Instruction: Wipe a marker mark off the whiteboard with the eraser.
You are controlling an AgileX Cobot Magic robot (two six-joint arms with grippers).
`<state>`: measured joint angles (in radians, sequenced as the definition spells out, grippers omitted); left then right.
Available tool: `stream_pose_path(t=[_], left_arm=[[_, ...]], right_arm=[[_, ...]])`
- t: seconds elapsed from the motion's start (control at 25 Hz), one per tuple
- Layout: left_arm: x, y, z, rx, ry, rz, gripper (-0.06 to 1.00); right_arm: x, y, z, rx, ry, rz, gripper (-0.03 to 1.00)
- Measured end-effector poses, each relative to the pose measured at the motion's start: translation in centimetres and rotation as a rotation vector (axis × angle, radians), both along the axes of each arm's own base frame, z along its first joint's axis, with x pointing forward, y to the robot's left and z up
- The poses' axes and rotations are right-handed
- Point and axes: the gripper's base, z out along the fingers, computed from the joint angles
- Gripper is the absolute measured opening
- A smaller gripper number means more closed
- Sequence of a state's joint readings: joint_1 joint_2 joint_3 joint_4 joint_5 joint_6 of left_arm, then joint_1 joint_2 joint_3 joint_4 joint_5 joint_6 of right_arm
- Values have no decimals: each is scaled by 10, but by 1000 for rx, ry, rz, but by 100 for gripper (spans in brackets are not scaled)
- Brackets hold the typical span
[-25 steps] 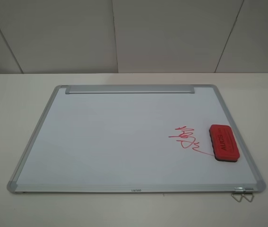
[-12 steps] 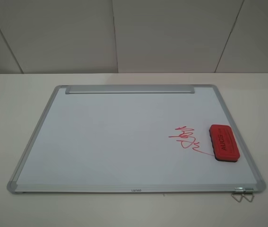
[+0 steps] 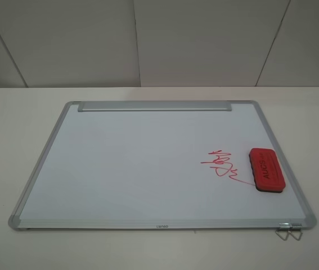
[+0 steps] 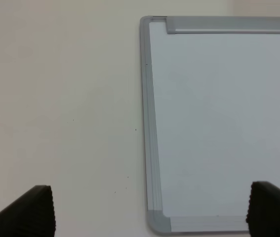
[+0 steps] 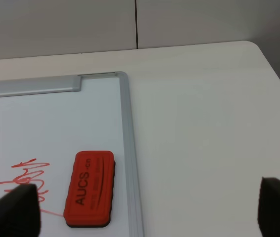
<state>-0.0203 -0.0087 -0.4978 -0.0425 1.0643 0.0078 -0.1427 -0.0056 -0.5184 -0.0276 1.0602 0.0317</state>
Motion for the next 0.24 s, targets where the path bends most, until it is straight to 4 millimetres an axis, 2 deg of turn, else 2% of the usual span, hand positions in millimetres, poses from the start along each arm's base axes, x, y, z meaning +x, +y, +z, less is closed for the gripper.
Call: stream_pose_path(t=[0.24], left_arm=[[0, 0, 0, 0, 0, 0, 77]], right_arm=[[0, 0, 0, 0, 0, 0, 80]])
